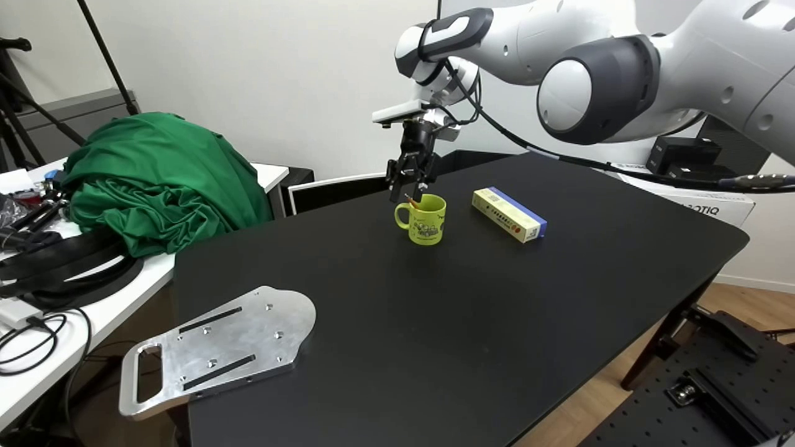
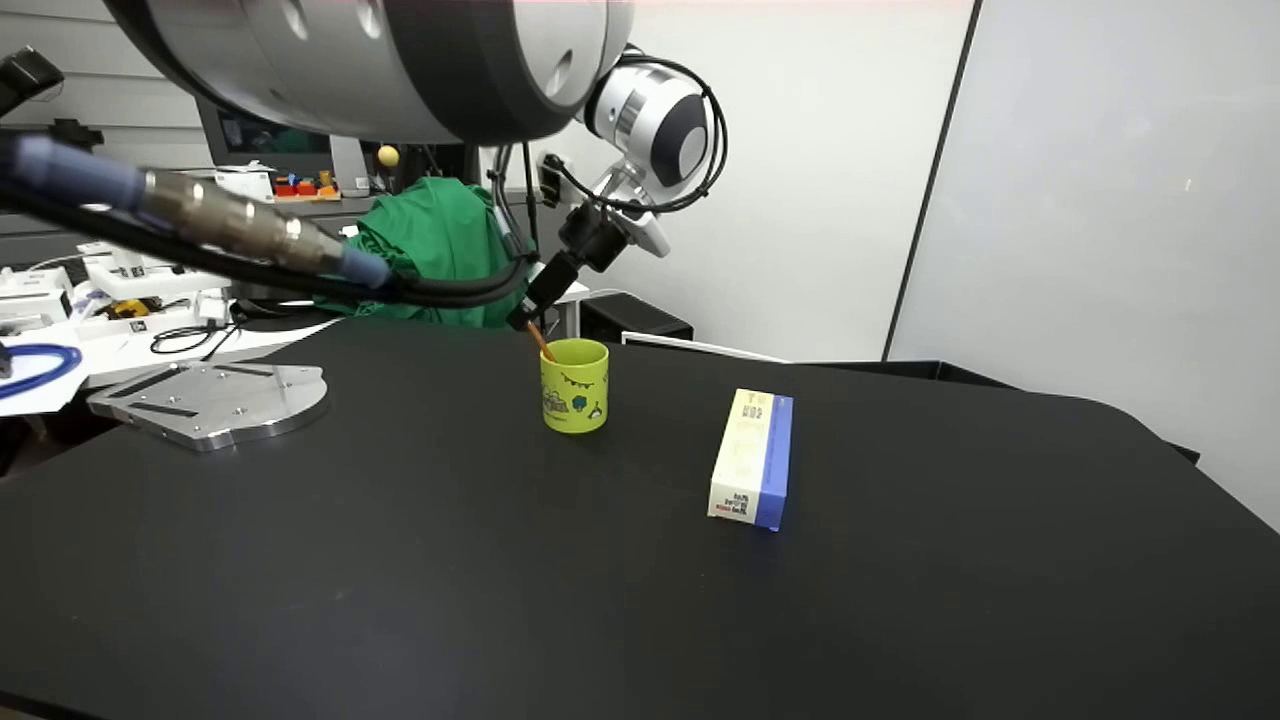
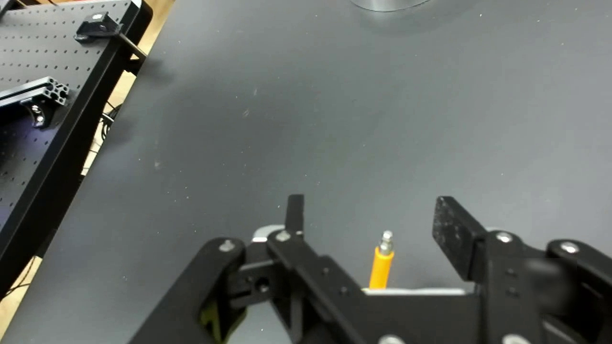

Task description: Pick the pen from the cup and put it on the table

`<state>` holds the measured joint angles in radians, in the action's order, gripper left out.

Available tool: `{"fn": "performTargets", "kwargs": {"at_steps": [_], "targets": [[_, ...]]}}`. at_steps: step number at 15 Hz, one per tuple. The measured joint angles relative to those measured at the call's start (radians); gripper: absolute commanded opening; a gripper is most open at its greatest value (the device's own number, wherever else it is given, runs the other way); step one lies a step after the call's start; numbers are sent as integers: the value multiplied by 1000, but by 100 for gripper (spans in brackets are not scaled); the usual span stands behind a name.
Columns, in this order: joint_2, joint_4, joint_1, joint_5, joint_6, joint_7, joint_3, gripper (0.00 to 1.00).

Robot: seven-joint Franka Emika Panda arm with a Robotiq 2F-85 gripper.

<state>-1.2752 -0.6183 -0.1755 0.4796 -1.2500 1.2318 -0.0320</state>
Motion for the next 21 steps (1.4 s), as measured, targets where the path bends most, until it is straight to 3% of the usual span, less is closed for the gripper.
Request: {"fn": "performTargets", "kwargs": {"at_steps": [1,2,4,13,21], "targets": [[-6,1,-4,-3,2,0,0,100],[-14,1,-7,-6,4,0,0,68],[-28,3,-14,-8,5,0,0,67],[-58,30,-15,-10,7,9,-1,3],[-55,57,-6,-10,17,10,0,2]]}}
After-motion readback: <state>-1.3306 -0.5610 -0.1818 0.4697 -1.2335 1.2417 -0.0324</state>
